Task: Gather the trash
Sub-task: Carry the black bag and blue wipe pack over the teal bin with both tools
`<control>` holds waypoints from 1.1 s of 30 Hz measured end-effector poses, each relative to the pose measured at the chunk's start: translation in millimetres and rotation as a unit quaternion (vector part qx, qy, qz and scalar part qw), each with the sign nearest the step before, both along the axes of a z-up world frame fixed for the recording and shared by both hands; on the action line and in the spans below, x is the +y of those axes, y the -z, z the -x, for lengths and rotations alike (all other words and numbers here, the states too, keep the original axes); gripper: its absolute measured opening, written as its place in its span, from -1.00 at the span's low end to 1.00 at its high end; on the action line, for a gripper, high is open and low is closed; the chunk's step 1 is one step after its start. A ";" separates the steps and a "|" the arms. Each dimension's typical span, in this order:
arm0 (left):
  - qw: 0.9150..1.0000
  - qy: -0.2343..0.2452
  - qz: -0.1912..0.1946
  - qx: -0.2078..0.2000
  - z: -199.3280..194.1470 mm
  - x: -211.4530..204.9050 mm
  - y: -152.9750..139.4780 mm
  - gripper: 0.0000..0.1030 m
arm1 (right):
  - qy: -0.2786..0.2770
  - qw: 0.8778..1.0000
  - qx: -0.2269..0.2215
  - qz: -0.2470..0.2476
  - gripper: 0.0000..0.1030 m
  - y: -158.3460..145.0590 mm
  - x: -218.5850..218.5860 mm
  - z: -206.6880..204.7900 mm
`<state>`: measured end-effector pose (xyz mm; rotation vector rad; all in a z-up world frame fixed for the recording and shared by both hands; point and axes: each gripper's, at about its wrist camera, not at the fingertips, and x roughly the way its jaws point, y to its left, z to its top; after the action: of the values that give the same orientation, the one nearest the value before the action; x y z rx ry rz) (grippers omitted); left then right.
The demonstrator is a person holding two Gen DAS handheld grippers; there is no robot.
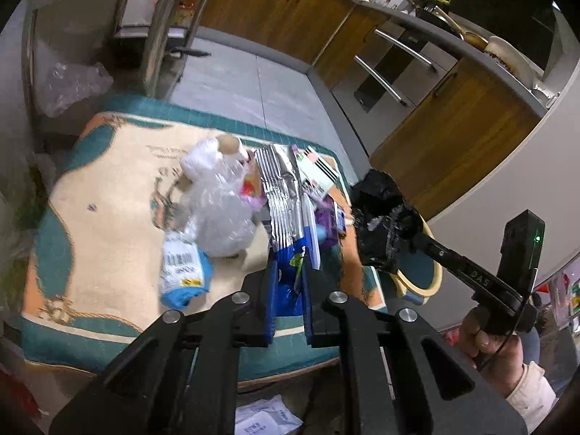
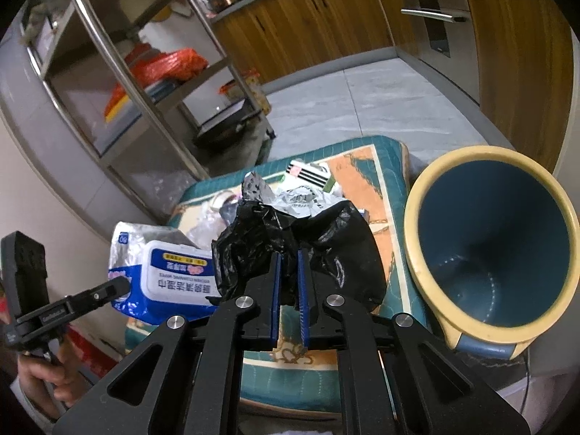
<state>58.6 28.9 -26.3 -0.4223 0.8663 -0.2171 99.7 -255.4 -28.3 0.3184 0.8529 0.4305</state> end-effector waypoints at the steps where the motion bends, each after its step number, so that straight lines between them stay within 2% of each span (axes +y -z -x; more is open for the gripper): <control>1: 1.000 -0.002 -0.008 -0.004 1.9 0.7 -2.2 -0.79 | 0.002 1.000 0.000 -0.001 -0.81 -0.5 -1.2 0.3; 4: 0.999 -0.012 -0.028 -0.023 7.3 5.4 -11.9 -0.80 | 0.005 1.000 -0.002 -0.005 -0.81 -1.9 -4.3 1.2; 12: 0.997 -0.001 -0.018 -0.080 11.1 2.0 -37.2 -0.80 | 0.014 0.999 -0.024 -0.017 -0.81 -15.7 -15.1 13.1; 21: 0.994 0.059 -0.005 -0.088 -15.8 -52.2 -51.7 -0.80 | 0.058 0.997 -0.047 -0.029 -0.81 -30.0 -53.4 32.5; 33: 0.988 0.128 0.029 -0.078 -65.3 -140.7 -47.7 -0.80 | 0.157 0.985 -0.044 -0.062 -0.81 -18.7 -120.6 41.1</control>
<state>123.9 -111.8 21.4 -0.3419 0.7593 -0.5073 58.6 -376.0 -9.6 0.5376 0.6769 0.2022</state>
